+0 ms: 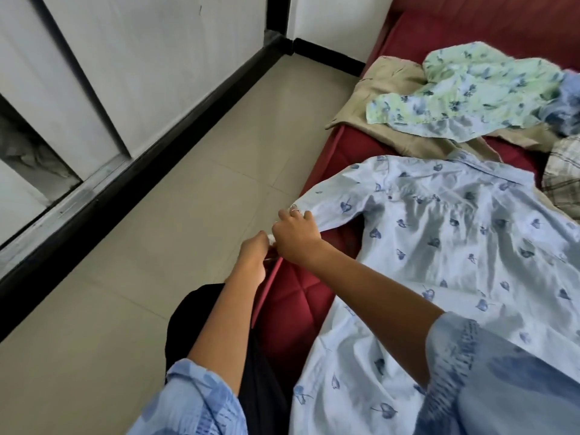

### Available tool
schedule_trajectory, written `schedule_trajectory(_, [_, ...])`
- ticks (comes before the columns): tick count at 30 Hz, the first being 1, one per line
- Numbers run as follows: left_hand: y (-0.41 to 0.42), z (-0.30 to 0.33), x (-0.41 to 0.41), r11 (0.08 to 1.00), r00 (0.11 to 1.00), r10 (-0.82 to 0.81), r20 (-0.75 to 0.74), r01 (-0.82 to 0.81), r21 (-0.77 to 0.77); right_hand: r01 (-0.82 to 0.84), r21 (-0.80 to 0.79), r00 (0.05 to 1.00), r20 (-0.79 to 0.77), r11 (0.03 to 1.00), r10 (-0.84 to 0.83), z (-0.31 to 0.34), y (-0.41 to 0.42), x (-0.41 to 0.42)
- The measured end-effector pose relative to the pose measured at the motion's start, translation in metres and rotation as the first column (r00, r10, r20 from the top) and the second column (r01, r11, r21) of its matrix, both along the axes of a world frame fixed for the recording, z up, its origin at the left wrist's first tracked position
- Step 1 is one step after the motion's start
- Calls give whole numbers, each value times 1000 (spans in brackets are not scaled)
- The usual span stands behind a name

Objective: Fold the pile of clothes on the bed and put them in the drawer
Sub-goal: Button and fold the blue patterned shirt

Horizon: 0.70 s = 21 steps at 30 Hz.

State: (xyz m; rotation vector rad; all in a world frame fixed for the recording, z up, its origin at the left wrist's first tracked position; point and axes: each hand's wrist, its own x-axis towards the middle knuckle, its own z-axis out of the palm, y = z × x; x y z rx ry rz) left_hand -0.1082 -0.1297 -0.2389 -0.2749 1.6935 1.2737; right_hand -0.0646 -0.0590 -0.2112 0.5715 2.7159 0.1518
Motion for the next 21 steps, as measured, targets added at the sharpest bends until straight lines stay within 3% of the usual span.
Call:
schedule_trajectory(3, [4,-1,-6,998,999,43,18,-44,44,66,-51,997,-28,997,-67,-1,3,-10])
schedule_trajectory(7, [5,10,-15,973,991,67,120,-92,213,60,-94,955,-286,994,-84,9,13,-13])
schedule_trajectory(10, [2,17,-29,910,949,184,258,-263,319,-117,188,800,-564,975,204,23,20,-14])
schedule_trajectory(13, [1,17,-34,788,868,306,390,-461,408,-289,431,666,-550,854,504,35,28,-14])
schedule_trajectory(17, [-2,18,-35,628,831,307,465,-543,557,-536,548,456,-453,643,766,28,35,-5])
schedule_trajectory(19, [-4,19,-35,568,843,279,459,-531,629,-590,520,441,-432,617,786,17,31,6])
schedule_trajectory(21, [-8,23,-35,501,845,303,440,-534,681,-601,452,494,-439,659,751,9,24,18])
